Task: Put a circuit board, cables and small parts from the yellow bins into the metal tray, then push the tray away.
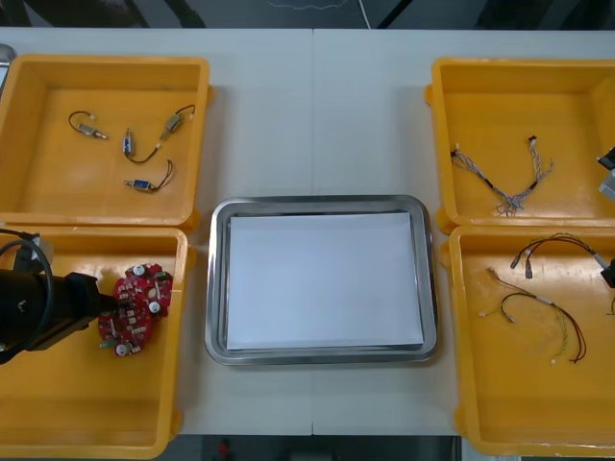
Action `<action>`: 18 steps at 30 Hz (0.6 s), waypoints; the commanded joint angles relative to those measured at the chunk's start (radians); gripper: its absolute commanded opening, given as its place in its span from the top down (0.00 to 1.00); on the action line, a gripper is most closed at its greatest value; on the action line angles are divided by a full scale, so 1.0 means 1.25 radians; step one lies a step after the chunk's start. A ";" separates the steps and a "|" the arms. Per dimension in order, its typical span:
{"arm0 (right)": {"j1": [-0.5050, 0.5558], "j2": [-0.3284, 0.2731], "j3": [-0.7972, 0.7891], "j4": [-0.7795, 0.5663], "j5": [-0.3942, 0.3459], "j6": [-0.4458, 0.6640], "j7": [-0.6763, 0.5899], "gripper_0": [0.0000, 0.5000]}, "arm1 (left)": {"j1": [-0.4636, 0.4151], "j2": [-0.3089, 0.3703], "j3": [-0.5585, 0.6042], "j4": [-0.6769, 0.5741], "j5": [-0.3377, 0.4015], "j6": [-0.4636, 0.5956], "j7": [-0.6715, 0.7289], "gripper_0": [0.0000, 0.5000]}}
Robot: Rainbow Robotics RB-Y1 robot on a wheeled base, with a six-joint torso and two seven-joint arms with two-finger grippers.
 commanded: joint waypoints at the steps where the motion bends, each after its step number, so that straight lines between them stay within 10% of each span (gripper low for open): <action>1: -0.017 -0.028 0.008 -0.004 -0.007 0.003 0.002 1.00 | 0.021 0.030 -0.026 0.008 -0.017 -0.033 -0.067 0.00; 9: -0.017 -0.028 0.008 -0.004 -0.004 0.003 0.002 1.00 | 0.020 0.030 -0.031 0.012 -0.022 -0.037 -0.070 0.06; 12: -0.017 -0.028 0.008 -0.004 -0.003 0.003 0.002 1.00 | 0.020 0.030 -0.033 0.011 -0.022 -0.037 -0.071 0.99; 18: -0.017 -0.028 0.008 -0.005 -0.001 0.003 0.002 1.00 | 0.017 0.030 -0.033 0.008 -0.011 -0.035 -0.071 1.00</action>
